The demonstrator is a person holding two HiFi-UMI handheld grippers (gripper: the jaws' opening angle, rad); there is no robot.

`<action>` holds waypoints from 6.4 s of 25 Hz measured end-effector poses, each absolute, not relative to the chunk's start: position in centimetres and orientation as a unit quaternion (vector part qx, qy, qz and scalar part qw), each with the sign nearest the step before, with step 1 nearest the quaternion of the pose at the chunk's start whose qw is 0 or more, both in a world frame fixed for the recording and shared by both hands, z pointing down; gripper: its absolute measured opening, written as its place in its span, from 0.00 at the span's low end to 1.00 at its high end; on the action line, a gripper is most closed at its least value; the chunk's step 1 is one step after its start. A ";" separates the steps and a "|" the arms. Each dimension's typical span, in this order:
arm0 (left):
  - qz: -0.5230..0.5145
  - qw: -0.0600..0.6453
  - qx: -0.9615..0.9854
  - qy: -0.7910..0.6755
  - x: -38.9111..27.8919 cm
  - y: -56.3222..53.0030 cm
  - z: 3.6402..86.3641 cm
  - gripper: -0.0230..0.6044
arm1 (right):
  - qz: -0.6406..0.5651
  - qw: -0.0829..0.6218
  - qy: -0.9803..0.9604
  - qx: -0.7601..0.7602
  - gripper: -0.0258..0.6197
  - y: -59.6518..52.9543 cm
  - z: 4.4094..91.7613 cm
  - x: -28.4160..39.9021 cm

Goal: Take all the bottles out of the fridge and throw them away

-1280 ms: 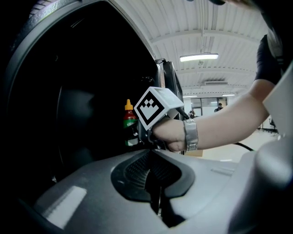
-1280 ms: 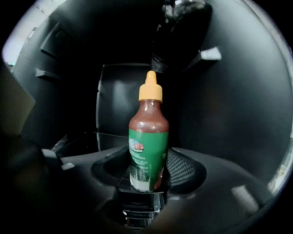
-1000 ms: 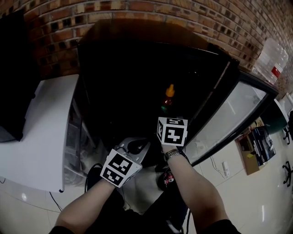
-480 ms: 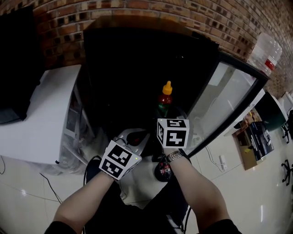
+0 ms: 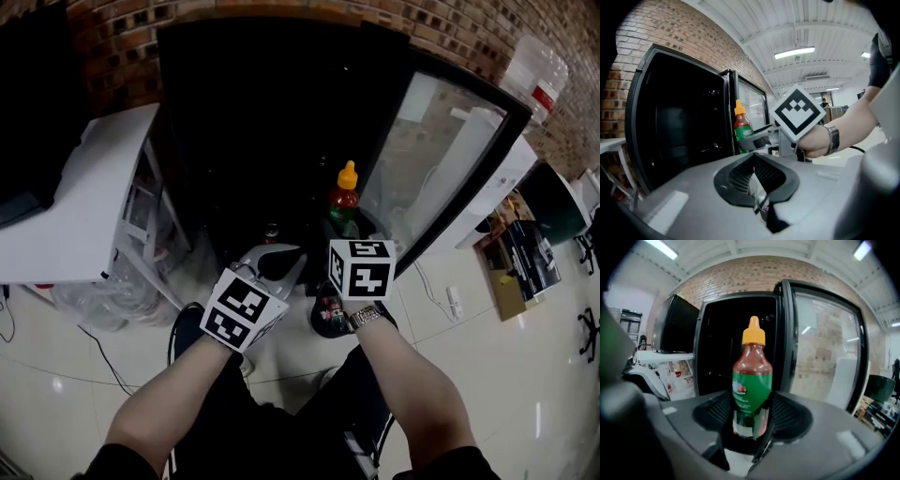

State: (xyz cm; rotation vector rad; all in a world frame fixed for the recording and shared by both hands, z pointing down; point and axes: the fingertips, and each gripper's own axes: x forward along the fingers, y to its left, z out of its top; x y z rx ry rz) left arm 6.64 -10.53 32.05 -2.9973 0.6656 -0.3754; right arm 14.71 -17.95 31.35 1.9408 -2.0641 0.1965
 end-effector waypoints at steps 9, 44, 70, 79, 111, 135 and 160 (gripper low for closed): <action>-0.139 -0.005 -0.972 0.187 10.5 -7.4 36.1 0.04 | 0.130 0.179 -0.693 0.686 0.42 -10.9 39.3 20.4; -0.199 -0.094 -0.960 0.172 14.2 -8.5 49.0 0.04 | 0.262 0.207 -0.625 0.706 0.43 -7.4 57.8 28.6; -0.188 -0.079 -0.948 0.243 6.4 -14.7 45.6 0.04 | 0.196 0.202 -0.723 0.631 0.43 -16.7 52.3 16.1; -0.201 -0.084 -0.938 0.270 3.5 -19.1 48.6 0.04 | 0.197 0.231 -0.744 0.596 0.43 -21.6 55.8 11.7; -0.227 -0.109 -0.926 0.283 -0.2 -28.4 56.5 0.05 | 0.240 0.293 -0.728 0.572 0.58 -37.7 69.9 7.2; -0.231 -0.096 -0.929 0.274 0.7 -25.4 54.9 0.05 | 0.249 0.316 -0.724 0.560 0.47 -32.4 69.6 7.4; -0.227 -0.041 -0.953 0.197 11.1 -12.0 50.2 0.05 | 0.243 0.312 -0.676 0.622 0.47 -11.8 60.7 23.2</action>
